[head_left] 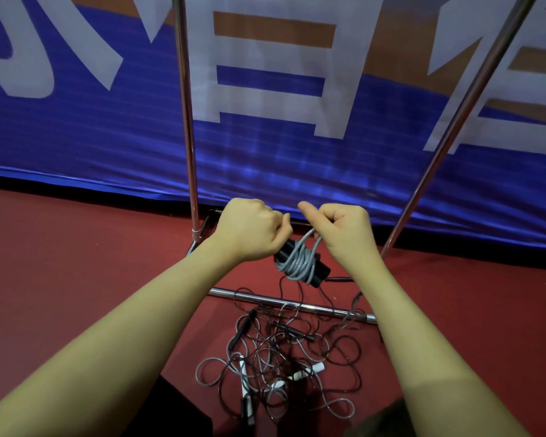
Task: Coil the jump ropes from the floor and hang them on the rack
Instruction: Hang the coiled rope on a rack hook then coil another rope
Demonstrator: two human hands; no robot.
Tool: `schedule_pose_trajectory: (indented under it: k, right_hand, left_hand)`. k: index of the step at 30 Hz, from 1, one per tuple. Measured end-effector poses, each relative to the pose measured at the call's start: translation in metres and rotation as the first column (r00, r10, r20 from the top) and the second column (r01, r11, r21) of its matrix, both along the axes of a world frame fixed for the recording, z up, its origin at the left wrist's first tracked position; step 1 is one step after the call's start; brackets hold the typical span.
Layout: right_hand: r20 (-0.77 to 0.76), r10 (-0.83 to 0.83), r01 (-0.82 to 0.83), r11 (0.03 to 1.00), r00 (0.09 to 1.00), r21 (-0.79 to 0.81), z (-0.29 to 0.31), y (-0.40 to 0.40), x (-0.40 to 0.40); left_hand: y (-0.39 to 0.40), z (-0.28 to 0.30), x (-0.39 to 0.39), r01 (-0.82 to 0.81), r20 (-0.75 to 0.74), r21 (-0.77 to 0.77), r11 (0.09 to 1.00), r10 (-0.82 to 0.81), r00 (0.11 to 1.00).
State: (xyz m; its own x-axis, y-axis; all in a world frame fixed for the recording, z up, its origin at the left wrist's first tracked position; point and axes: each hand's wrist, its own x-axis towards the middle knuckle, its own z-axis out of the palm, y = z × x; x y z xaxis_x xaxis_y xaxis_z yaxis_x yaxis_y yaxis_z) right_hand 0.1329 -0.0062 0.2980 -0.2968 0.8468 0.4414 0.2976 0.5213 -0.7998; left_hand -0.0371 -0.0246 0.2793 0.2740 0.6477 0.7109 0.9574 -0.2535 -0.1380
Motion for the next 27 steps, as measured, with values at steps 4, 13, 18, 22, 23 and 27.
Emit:
schedule_pose_trajectory:
  k: [4,13,18,22,23,27]
  right_hand:
    - [-0.08,-0.071,0.072,0.997,0.994,0.004,-0.001,0.004,0.002]
    - [-0.162,-0.063,0.038,0.987,0.985,-0.153,0.002,0.008,-0.002]
    - [-0.35,-0.062,-0.043,0.957,0.935,-0.286,0.01,-0.001,-0.009]
    - [-0.411,-0.054,-0.068,0.958,0.91,-0.277,0.008,-0.003,-0.018]
    - [-0.42,-0.031,-0.102,0.951,0.907,-0.29,0.007,-0.004,-0.019]
    - [-0.416,0.149,-0.3,0.896,0.897,-0.327,0.001,-0.006,-0.019]
  left_hand:
    - [-0.004,0.004,0.01,0.053,0.006,-0.022,0.998,-0.053,0.999]
    - [-0.018,0.02,0.014,0.26,0.157,0.038,0.965,-0.262,0.952]
    - [-0.022,0.028,0.017,0.295,0.672,-0.114,0.949,-0.145,0.726]
    - [-0.015,0.035,0.024,0.24,0.938,-0.114,0.964,0.025,0.345]
    - [-0.013,0.036,0.024,0.197,0.954,-0.13,0.972,0.068,0.293]
    - [-0.001,0.032,0.018,0.104,0.959,-0.262,0.959,0.247,0.139]
